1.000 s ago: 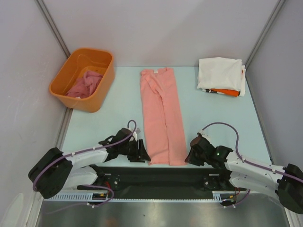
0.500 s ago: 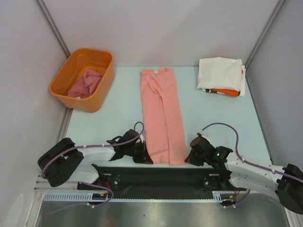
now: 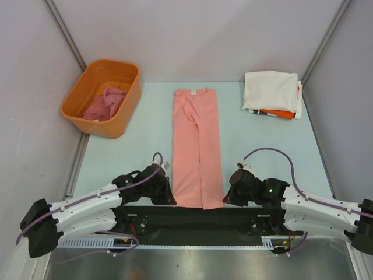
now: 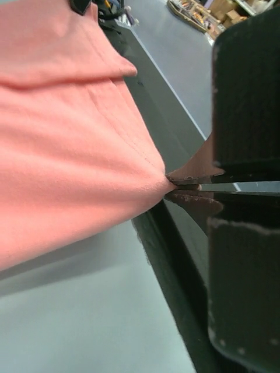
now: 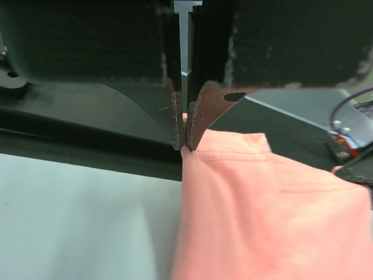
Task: Fold and stack the t-shirts
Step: Fold the tshirt
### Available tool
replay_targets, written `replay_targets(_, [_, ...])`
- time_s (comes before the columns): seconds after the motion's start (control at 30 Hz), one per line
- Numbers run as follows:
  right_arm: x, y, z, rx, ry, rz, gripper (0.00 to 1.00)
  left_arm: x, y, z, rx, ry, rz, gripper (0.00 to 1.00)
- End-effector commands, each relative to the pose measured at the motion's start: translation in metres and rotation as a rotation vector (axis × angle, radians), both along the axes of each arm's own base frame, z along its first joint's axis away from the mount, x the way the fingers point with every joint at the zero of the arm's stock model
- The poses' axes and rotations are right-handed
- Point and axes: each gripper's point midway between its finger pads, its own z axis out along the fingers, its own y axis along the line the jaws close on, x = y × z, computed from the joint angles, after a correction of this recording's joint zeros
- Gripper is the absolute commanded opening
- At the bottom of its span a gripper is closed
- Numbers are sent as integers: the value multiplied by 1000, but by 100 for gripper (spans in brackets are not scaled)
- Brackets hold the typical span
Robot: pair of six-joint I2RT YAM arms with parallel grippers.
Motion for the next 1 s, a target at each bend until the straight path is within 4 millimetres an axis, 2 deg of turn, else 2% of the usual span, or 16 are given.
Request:
replay_targets(0.0, [22,3,30,-26,-89,-38,0,12,12,25,76,-51,44,4])
replay_targets(0.03, [31,2,35,-38,-108,-52,0,20,11,38,80,-82,45,4])
replay_targets(0.07, [42,8,51,-18,-136,-60,0,27,12,40,107,-97,55,4])
replay_targets(0.2, [86,14,77,-52,-211,-43,0,63,12,61,126,-146,91,4])
replay_targets(0.27, [112,17,101,-43,-257,-67,0,91,12,82,109,-195,122,4])
replay_targets(0.3, [121,20,106,-41,-268,-63,0,101,12,81,124,-187,125,4])
replay_targets(0.33, [130,21,101,-80,-267,-38,0,121,12,97,110,-228,140,4])
replay_targets(0.4, [157,24,119,-61,-301,-59,0,141,9,98,125,-223,143,4])
replay_targets(0.47, [180,20,114,-95,-298,-57,0,168,10,112,122,-252,161,3])
replay_targets(0.5, [191,25,123,-75,-310,-52,0,178,8,104,136,-224,156,3])
replay_targets(0.57, [207,24,113,-105,-291,-39,0,202,7,116,125,-248,164,2])
replay_targets(0.67, [235,23,112,-104,-292,-41,0,236,8,113,138,-239,173,1])
replay_targets(0.7, [248,22,118,-89,-304,-50,0,251,10,120,129,-258,186,1])
replay_targets(0.73, [254,21,117,-92,-302,-52,0,259,10,108,144,-225,190,1])
replay_targets(0.8, [270,19,106,-101,-282,-51,0,272,10,105,143,-218,194,1])
replay_targets(0.97, [300,21,103,-94,-278,-38,0,307,6,99,135,-209,194,0])
